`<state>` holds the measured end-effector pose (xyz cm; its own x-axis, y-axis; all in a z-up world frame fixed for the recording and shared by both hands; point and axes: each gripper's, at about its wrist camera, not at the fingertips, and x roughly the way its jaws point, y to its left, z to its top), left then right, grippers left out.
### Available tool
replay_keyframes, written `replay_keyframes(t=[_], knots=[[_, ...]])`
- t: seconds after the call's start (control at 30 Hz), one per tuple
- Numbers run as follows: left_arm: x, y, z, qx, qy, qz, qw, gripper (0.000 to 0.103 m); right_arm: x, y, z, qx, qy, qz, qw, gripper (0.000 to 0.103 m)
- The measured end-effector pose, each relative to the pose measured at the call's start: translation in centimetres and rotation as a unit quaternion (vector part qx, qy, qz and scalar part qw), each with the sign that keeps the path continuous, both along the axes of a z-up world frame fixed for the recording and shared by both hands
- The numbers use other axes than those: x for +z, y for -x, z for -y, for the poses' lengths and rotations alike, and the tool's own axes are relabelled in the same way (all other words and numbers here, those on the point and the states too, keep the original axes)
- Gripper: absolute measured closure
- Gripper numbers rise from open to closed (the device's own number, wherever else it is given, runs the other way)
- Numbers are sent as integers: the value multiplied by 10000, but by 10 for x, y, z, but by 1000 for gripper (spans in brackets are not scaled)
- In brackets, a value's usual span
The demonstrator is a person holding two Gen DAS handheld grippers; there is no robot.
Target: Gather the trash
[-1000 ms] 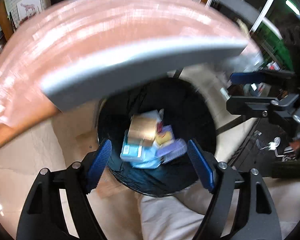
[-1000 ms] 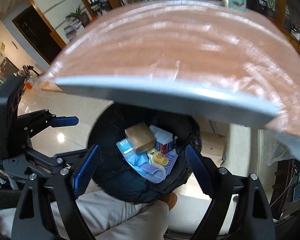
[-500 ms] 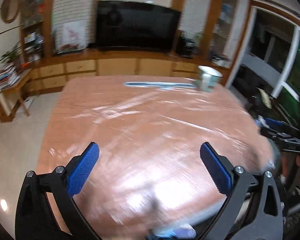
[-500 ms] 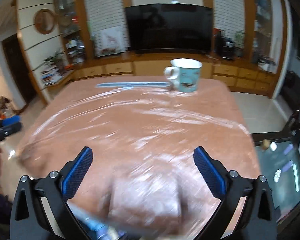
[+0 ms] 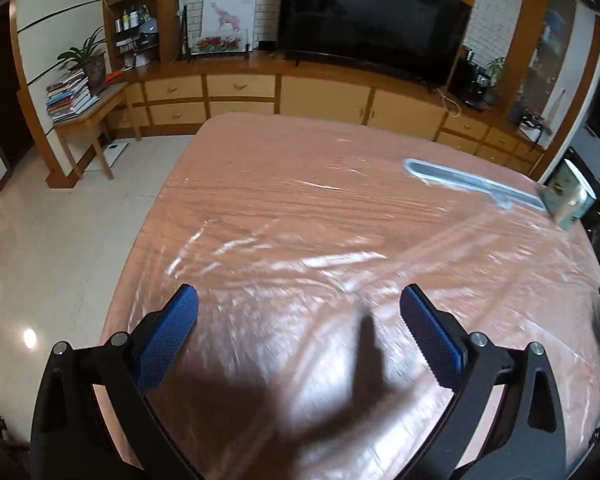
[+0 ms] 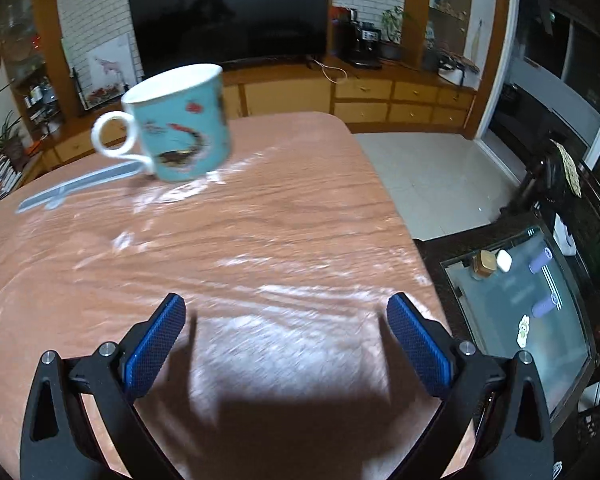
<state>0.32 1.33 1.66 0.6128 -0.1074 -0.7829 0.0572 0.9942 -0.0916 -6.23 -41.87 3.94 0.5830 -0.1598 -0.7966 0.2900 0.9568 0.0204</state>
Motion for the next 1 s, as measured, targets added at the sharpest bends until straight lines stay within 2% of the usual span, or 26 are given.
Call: replay_keyframes(t=[0.17, 0.27, 0.47, 1.0], knots=[[-5, -8, 1, 65, -130, 15, 9999, 2, -9, -7, 7, 0, -76, -211, 9997, 4], [-13, -13, 1, 124, -106, -158, 9997, 2, -8, -9, 2, 34, 27, -272, 9996, 4], [-14, -19, 9, 131, -496, -249, 9984, 1, -9, -9, 2, 56, 28, -281, 9996, 4], [-16, -19, 7, 130, -463, -260, 9985, 1, -9, -9, 3, 58, 27, -285, 9996, 4]])
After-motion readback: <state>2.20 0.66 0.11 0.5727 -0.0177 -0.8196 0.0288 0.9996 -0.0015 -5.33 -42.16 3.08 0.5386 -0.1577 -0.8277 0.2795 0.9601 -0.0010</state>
